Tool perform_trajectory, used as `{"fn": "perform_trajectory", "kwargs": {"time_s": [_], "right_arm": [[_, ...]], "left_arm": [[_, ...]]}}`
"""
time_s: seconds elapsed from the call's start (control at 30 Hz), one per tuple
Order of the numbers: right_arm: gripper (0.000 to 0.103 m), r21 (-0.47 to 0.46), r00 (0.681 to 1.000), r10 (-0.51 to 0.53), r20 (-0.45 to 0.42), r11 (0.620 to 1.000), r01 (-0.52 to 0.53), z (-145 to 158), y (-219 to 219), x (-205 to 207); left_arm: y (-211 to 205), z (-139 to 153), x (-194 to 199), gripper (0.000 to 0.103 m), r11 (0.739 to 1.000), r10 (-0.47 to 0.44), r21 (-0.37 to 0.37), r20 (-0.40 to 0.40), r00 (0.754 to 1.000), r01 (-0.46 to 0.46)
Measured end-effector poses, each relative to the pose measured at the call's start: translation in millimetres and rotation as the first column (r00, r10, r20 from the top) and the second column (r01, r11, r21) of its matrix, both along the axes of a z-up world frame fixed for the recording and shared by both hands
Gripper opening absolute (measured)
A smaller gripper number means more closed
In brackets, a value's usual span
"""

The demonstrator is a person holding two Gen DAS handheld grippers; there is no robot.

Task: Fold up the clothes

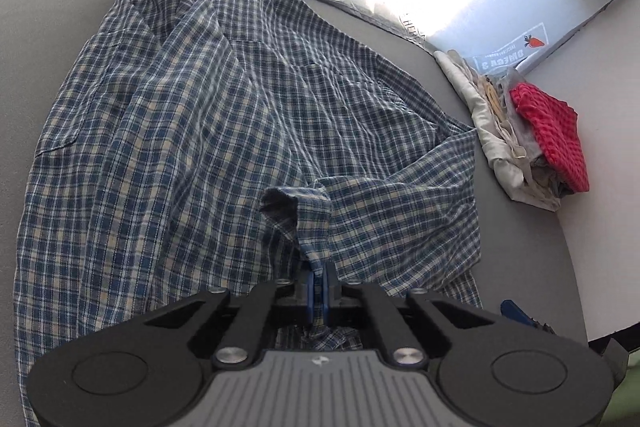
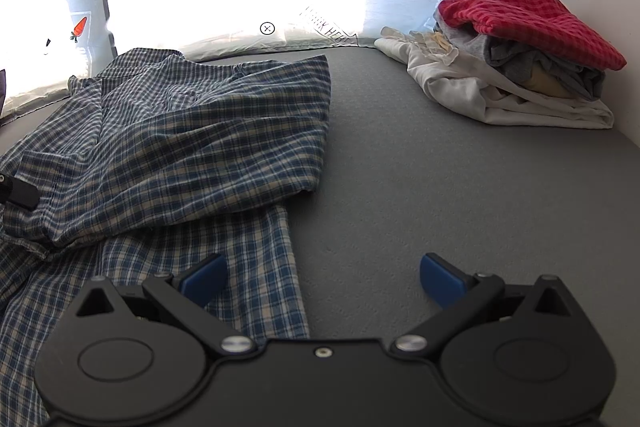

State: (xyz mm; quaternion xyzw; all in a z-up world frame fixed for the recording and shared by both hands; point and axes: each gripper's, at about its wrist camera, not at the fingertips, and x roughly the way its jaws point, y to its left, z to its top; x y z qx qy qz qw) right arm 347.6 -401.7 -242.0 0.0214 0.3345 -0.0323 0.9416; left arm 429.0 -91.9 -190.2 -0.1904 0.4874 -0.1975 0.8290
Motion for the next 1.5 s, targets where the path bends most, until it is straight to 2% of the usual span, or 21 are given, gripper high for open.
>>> {"fn": "perform_trajectory", "kwargs": {"time_s": [0.07, 0.17, 0.27, 0.37, 0.4, 0.5, 0.6, 0.7, 0.87, 1.0, 1.13, 1.33, 1.5], "right_arm": [[0.103, -0.001, 1.0, 0.0, -0.001, 1.0, 0.0, 0.2, 0.2, 0.2], [0.103, -0.004, 1.0, -0.002, -0.003, 1.0, 0.002, 0.6, 1.5, 0.1], [0.103, -0.004, 1.0, -0.015, -0.014, 1.0, 0.015, 1.8, 2.8, 2.2], [0.103, 0.027, 0.995, -0.071, -0.077, 0.997, 0.073, 14.5, 6.6, 11.4], [0.103, 0.05, 0.995, -0.088, -0.051, 0.995, 0.09, 20.0, 8.4, 9.8], [0.103, 0.086, 0.997, -0.073, -0.015, 0.994, 0.074, 33.1, 15.1, 9.3], [0.103, 0.05, 0.999, -0.052, -0.007, 0.997, 0.052, 40.3, 26.2, 9.7], [0.103, 0.03, 1.0, -0.022, -0.013, 0.999, 0.022, 42.3, 36.3, 8.4], [0.103, -0.004, 0.999, 0.028, -0.026, 1.0, -0.028, 45.3, 54.1, 6.0], [0.103, -0.022, 0.997, 0.068, -0.037, 0.997, -0.069, 47.4, 69.6, 8.5], [0.103, -0.049, 0.992, 0.115, -0.047, 0.992, -0.117, 48.9, 88.2, 10.6], [0.103, -0.071, 0.989, 0.136, -0.064, 0.988, -0.141, 49.6, 102.5, 13.3], [0.103, -0.097, 0.989, 0.125, -0.081, 0.986, -0.133, 48.3, 103.7, 12.7]], "left_arm": [[-0.2, 5.0, -2.5, 0.001, 0.999, -0.01, -0.033, 0.018, 1.0, 0.011], [-4.3, 12.6, -6.4, 0.001, 0.999, -0.037, -0.025, 0.071, 0.997, 0.039], [2.3, 20.0, -10.0, 0.001, 0.999, -0.018, -0.038, 0.104, 0.994, 0.022], [12.7, 33.3, -12.3, 0.0, 0.999, 0.004, -0.049, 0.151, 0.988, 0.003], [16.6, 39.6, -12.4, 0.0, 0.999, 0.015, -0.048, 0.173, 0.985, -0.007], [29.2, 60.4, -11.7, 0.0, 0.998, 0.053, -0.046, 0.244, 0.968, -0.043], [49.2, 82.4, -8.7, 0.0, 0.993, 0.114, -0.039, 0.317, 0.941, -0.107], [79.1, 100.9, 1.3, 0.0, 0.98, 0.198, -0.081, 0.352, 0.915, -0.181], [137.4, 124.0, 13.6, 0.0, 0.927, 0.374, -0.132, 0.395, 0.839, -0.351], [179.6, 127.3, 19.5, 0.0, 0.874, 0.48, -0.14, 0.391, 0.785, -0.464], [213.8, 115.7, 19.9, 0.0, 0.819, 0.565, -0.13, 0.356, 0.744, -0.559], [259.6, 85.5, 13.6, 0.0, 0.732, 0.677, -0.135, 0.251, 0.692, -0.668], [287.6, 77.9, 11.1, 0.0, 0.679, 0.728, -0.124, 0.239, 0.642, -0.724]]}}
